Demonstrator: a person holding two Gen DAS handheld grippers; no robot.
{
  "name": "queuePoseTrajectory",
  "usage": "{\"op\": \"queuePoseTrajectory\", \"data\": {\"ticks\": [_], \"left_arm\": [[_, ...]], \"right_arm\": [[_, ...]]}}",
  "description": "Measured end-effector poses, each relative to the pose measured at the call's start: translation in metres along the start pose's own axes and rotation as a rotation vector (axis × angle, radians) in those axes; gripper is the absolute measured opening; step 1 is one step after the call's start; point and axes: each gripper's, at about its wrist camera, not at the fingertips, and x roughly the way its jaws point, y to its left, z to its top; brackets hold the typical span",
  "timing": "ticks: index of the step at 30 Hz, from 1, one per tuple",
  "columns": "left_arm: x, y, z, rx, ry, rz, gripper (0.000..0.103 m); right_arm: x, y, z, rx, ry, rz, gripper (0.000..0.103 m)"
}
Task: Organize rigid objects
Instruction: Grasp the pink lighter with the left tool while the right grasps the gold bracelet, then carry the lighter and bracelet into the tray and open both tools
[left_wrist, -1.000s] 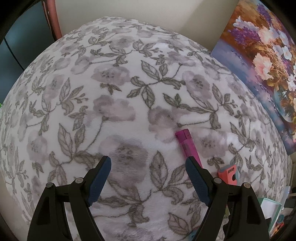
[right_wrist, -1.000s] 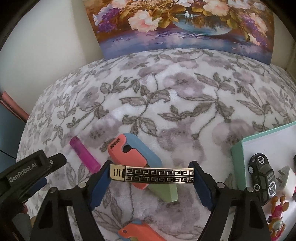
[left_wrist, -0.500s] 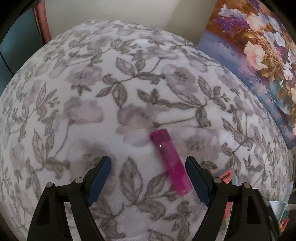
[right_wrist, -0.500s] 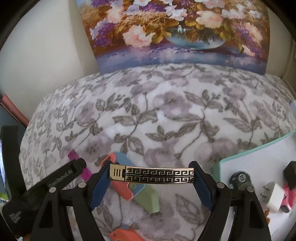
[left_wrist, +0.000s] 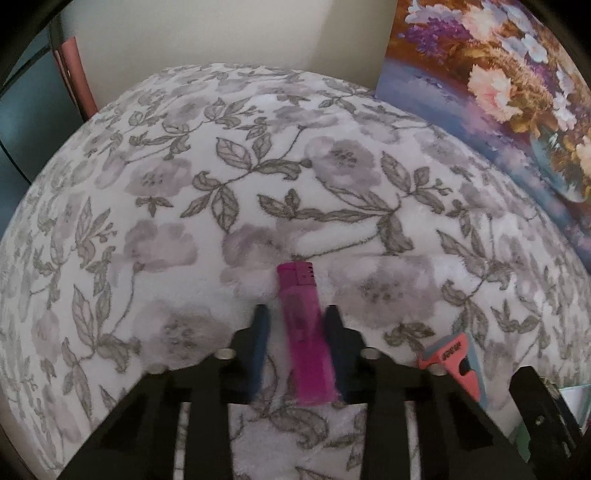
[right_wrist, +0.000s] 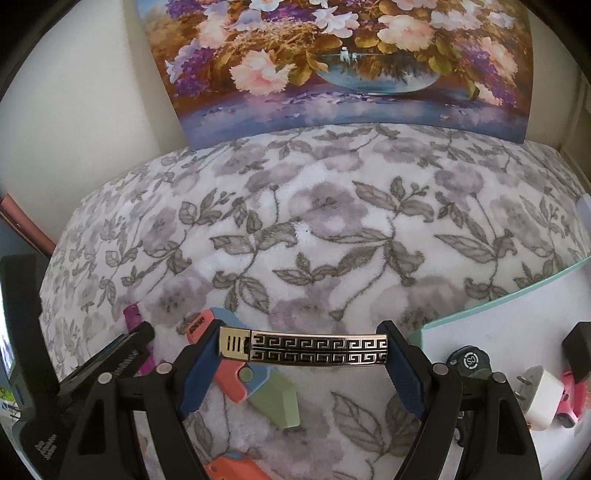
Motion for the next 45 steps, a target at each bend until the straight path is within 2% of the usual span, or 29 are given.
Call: {"op": "queuePoseTrajectory", "data": {"ticks": [3,13,23,31,37,45], "left_arm": [[-0.003,0.006,-0.001,-0.023,0.010,-0.044,0.020],[-0.015,0.000,-0.014,-0.021,0.067,-0.069,0.020],[-0.067,-0.005,-0.031,-0.055,0.063,-0.208,0.020],[-0.123,-0.035,-0.054,0.012,0.003,-0.249,0.020],[-0.159,-0.066,-0.087,0.116,-0.040,-0.269,0.020],[-0.174,-0.103,-0.133,0.239,-0.010,-0.315,0.020]], "right_arm": [[-0.001,-0.004,0.000,0.004,0.007,-0.007,0.084],[-0.019,-0.019,-0.005,0.027,0.033,-0.018,0.084],[-0.073,-0.032,-0.008,0.053,-0.007,0.018,0.084],[-0.122,-0.060,-0.019,0.077,-0.052,0.005,0.084],[-0.138,-0.090,-0.038,0.127,-0.046,-0.003,0.084],[-0.158,-0.134,-0.057,0.194,-0.037,-0.019,0.084]]}}
